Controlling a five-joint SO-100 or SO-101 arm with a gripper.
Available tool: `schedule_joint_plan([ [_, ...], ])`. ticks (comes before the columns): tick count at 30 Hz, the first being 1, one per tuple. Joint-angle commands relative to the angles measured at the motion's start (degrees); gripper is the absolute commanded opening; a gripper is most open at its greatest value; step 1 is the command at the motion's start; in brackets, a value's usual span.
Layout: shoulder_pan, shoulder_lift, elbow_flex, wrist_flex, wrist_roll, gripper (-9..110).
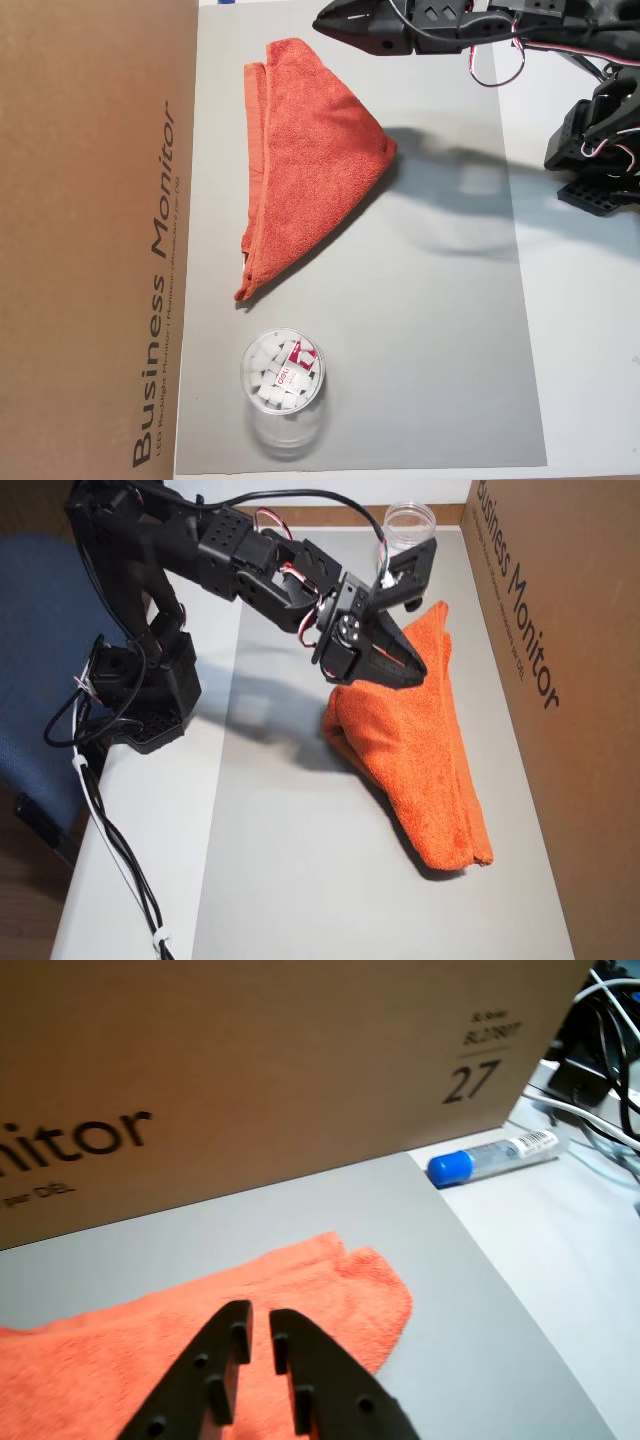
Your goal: Fold the blanket.
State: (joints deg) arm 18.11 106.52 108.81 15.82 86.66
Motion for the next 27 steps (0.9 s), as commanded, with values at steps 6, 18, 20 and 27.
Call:
schedule_joint_plan([
  [6, -3.16, 11.6, 7.03, -0.09, -6.15, 0],
  [18, -7.38, 25.49, 13.97, 15.82, -5.89, 0],
  [20, -7.47, 26.98, 13.97, 19.51, -5.8, 0],
  [27, -7.56, 31.73, 13.97, 28.56, -5.71, 0],
])
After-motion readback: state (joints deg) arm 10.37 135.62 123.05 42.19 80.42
